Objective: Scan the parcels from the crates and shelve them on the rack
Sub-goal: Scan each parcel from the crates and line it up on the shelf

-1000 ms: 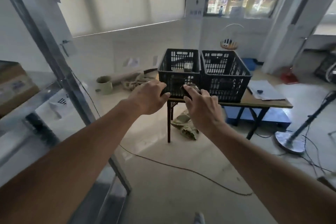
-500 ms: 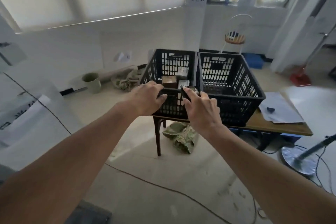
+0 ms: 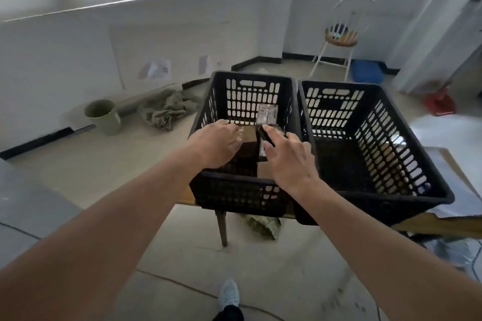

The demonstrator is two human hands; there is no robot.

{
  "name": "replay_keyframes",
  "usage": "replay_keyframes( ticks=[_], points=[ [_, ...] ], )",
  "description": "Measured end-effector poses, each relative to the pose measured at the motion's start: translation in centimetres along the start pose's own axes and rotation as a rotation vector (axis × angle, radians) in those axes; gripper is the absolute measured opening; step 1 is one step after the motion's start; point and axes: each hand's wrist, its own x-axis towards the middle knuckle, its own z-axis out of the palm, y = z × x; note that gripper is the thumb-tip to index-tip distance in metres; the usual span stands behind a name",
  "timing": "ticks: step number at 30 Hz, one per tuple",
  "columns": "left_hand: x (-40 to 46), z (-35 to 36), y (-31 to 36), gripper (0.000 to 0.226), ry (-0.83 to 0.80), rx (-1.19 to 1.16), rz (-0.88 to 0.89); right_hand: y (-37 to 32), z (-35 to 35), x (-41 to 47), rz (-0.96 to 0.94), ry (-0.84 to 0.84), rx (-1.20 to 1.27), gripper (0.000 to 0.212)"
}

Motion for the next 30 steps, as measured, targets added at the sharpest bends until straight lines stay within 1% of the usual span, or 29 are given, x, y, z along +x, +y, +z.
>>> replay_keyframes(
  ticks=[6, 12, 15, 19, 23, 25, 27, 28, 30],
  points=[
    [8.3, 2.2, -3.2, 0.049, -0.133, 0.011, -0.029, 0.3, 3.6, 7.7, 0.070, -0.088, 0.073, 0.050],
    [15.2, 5.8, -5.4, 0.056, -0.233, -0.035, -0.082, 2.2, 7.2, 14.2, 0.119, -0.181, 0.051, 0.050],
    [17.9, 7.5, -6.6, 0.061, -0.272, -0.063, -0.142, 3.1, 8.9, 17.2, 0.112, -0.242, 0.045, 0.051],
    [21.2, 10.3, -7.6, 0.061, -0.332, -0.113, -0.218, 4.0, 10.5, 20.5, 0.130, -0.299, 0.058, 0.051],
    [24.0, 12.5, -8.1, 0.076, -0.377, -0.145, -0.326, 4.6, 11.9, 22.5, 0.133, -0.332, 0.059, 0.050],
    [25.2, 13.7, -8.4, 0.077, -0.397, -0.168, -0.383, 4.9, 12.7, 23.3, 0.152, -0.344, 0.060, 0.050],
    [26.2, 15.0, -9.2, 0.072, -0.417, -0.249, -0.447, 5.4, 13.4, 24.0, 0.181, -0.364, 0.064, 0.050],
    [26.5, 15.5, -9.4, 0.067, -0.424, -0.333, -0.494, 5.6, 13.7, 24.3, 0.193, -0.376, 0.069, 0.050],
    [26.9, 16.2, -9.5, 0.054, -0.413, -0.629, -0.645, 6.0, 14.1, 24.6, 0.206, -0.392, 0.073, 0.050]
  ],
)
